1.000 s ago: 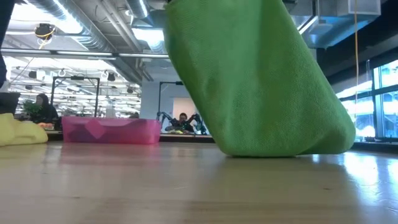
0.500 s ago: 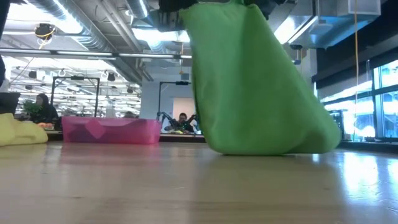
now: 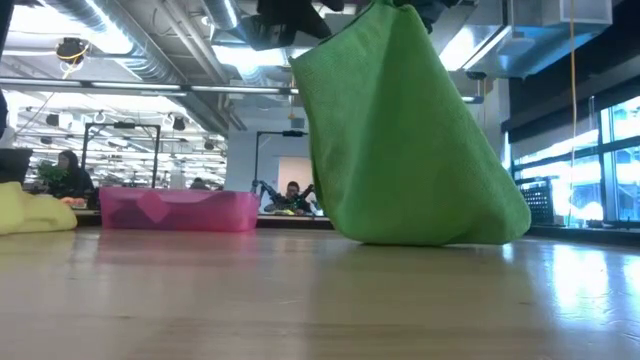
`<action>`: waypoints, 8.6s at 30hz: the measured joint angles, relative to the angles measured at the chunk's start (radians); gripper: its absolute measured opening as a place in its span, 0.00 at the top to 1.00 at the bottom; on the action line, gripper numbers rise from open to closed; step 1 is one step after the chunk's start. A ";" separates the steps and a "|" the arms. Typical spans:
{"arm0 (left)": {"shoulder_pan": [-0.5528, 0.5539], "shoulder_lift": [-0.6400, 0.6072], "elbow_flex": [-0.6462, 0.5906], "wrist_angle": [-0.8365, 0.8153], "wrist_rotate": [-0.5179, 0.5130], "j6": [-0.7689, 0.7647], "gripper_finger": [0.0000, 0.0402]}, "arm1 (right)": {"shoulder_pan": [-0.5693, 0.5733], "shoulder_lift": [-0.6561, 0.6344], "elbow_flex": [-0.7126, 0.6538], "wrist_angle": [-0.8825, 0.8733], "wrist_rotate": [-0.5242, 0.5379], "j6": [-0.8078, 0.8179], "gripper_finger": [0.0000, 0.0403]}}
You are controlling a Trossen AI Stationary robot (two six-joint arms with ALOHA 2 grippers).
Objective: Fold microfiber towels
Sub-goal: Fold the green microfiber towel, then stack the folded green microfiber towel on top of the folded light green microfiber towel in the pink bin
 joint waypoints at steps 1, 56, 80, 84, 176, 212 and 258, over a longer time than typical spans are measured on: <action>0.000 0.000 0.000 0.005 -0.009 0.000 0.69 | 0.000 0.000 0.000 0.000 0.000 0.000 0.98; -0.121 0.056 -0.001 0.051 -0.304 0.020 0.69 | -0.001 -0.001 0.000 0.021 0.034 0.006 0.98; -0.130 0.099 0.000 -0.003 -0.335 -0.026 0.69 | -0.001 -0.001 0.000 0.034 0.060 0.007 0.98; -0.130 0.099 0.000 -0.033 -0.354 -0.031 0.69 | -0.001 -0.001 0.000 0.034 0.060 0.007 0.98; 0.255 0.318 -0.001 -0.137 0.066 0.807 1.00 | 0.160 0.049 -0.468 0.252 0.489 0.426 0.98; 0.274 0.339 -0.001 -0.256 0.029 0.709 0.77 | 0.103 -0.022 -0.380 0.079 0.480 0.639 0.54; 0.153 -0.324 -0.374 -0.038 -0.041 0.177 0.77 | 0.010 0.286 -0.760 0.945 0.218 0.979 0.27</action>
